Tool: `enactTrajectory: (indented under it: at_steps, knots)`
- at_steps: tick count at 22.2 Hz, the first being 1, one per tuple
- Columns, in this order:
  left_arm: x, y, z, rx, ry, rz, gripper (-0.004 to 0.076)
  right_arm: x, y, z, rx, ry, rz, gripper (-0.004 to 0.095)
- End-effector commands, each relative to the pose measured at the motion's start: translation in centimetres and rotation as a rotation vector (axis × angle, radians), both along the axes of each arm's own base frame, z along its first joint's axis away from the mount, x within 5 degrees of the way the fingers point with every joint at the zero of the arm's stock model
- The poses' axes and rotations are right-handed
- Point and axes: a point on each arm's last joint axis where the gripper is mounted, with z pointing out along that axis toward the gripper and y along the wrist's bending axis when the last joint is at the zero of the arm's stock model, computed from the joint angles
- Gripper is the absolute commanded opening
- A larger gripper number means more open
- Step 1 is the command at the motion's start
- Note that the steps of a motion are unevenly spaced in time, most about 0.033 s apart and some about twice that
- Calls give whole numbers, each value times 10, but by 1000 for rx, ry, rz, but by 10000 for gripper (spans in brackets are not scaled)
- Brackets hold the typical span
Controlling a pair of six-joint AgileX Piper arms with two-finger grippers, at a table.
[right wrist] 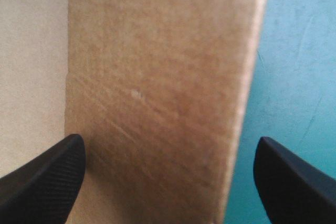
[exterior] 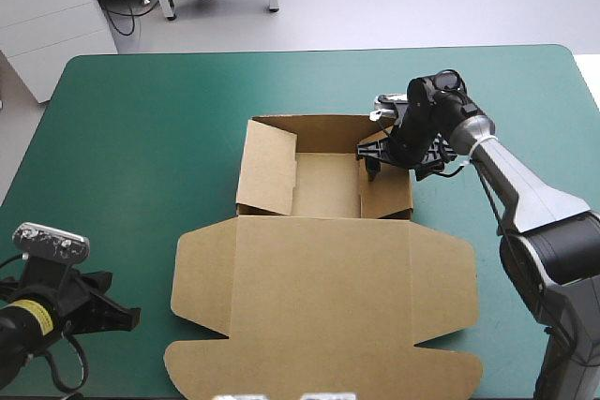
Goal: Fold the box
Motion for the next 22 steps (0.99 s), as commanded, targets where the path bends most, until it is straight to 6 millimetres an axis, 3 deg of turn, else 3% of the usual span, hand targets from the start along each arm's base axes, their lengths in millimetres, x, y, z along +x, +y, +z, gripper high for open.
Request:
enactTrajectory:
  at_steps: [1, 3, 5, 7, 8, 9, 12, 14, 18, 22]
  knots:
    - [-6, 3, 1, -44, -106, -12, -32, -6, -3, 24, 31, -48, 4, 802]
    - [-13, 7, -2, -57, -132, -14, -32, -6, -3, 23, 23, -39, 10, 793]
    - [-18, 10, -2, -69, -154, -14, -32, -8, -4, 23, 16, -20, 12, 689]
    - [-22, 12, -1, -77, -170, -14, -32, -8, -3, 23, 22, -17, 12, 391]
    - [-22, 12, -1, -78, -171, -14, -32, -9, -2, 23, 38, -12, 17, 153]
    - [-22, 12, -1, -78, -171, -14, -32, -9, -2, 23, 42, -11, 21, 23]
    - [-22, 12, -1, -78, -171, -14, -32, -11, -3, 28, 35, -30, 39, -23]
    - [-22, 12, -1, -78, -171, -14, -32, -10, -16, 42, 39, -75, 30, -23]
    - [-22, 12, -1, -78, -171, -14, -32, -12, -57, 86, 45, -214, 5, -23]
    - [-22, 12, -1, -72, -176, -11, -32, -19, -117, 122, 22, -330, -108, -23]
